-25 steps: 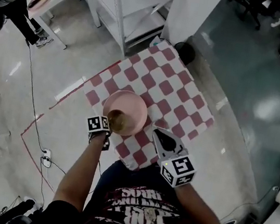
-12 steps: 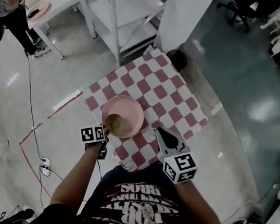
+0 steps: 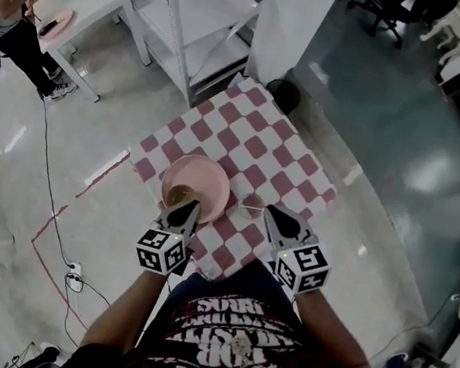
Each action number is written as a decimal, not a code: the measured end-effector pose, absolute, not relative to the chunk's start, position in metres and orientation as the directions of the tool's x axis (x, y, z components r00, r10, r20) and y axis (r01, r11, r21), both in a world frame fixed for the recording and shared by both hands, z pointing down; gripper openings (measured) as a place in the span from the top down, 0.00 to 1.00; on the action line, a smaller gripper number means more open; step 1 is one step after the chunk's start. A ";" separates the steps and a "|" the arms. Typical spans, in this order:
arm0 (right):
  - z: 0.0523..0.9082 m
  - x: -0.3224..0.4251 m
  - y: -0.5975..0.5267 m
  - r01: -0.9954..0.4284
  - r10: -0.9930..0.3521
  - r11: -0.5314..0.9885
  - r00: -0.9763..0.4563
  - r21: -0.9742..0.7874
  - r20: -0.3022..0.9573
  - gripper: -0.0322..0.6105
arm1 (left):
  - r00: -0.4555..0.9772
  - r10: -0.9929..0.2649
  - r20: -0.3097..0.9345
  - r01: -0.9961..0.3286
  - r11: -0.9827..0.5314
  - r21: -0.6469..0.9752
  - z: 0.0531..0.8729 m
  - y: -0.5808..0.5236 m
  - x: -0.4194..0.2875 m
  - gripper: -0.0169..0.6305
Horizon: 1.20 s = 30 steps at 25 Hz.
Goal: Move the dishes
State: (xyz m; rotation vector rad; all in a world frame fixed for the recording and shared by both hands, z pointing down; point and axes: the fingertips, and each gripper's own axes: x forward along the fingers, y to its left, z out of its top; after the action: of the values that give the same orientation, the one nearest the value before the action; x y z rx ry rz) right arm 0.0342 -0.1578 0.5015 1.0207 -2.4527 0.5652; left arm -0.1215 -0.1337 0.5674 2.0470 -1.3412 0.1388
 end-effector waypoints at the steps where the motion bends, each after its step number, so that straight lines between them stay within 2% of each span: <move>1: 0.503 0.036 -0.158 -0.733 -0.561 0.649 -0.642 -0.203 0.523 0.89 | 0.472 -0.779 0.414 -0.849 -0.275 0.450 0.557 -0.137 -0.112 0.92; 6: 0.517 0.048 -0.162 -0.729 -0.544 0.655 -0.639 -0.202 0.544 0.89 | 0.452 -0.780 0.433 -0.884 -0.326 0.335 0.549 -0.147 -0.083 0.93; 13: 0.547 0.066 -0.173 -0.713 -0.489 0.672 -0.630 -0.199 0.604 0.89 | 0.416 -0.749 0.515 -0.898 -0.251 0.361 0.581 -0.144 -0.077 0.93; 24: 0.612 0.061 -0.200 -0.602 -0.312 0.768 -0.649 -0.218 0.693 0.89 | 0.348 -0.721 0.600 -0.919 -0.136 0.370 0.621 -0.159 -0.067 0.93; 25: 0.620 0.060 -0.200 -0.587 -0.286 0.778 -0.649 -0.225 0.705 0.87 | 0.341 -0.719 0.606 -0.920 -0.123 0.373 0.624 -0.160 -0.067 0.93; 27: 0.635 0.057 -0.201 -0.556 -0.232 0.795 -0.649 -0.244 0.725 0.70 | 0.326 -0.713 0.621 -0.921 -0.092 0.378 0.631 -0.160 -0.068 0.93; 30: 0.652 0.052 -0.206 -0.524 -0.180 0.810 -0.649 -0.263 0.739 0.70 | 0.294 -0.707 0.643 -0.925 -0.041 0.378 0.640 -0.156 -0.072 0.93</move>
State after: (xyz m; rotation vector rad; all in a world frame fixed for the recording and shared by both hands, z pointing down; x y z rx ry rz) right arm 0.0516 -0.2062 0.6521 0.5155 -2.2535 0.6013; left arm -0.0718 -0.1558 0.6400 1.8030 -1.4708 0.3624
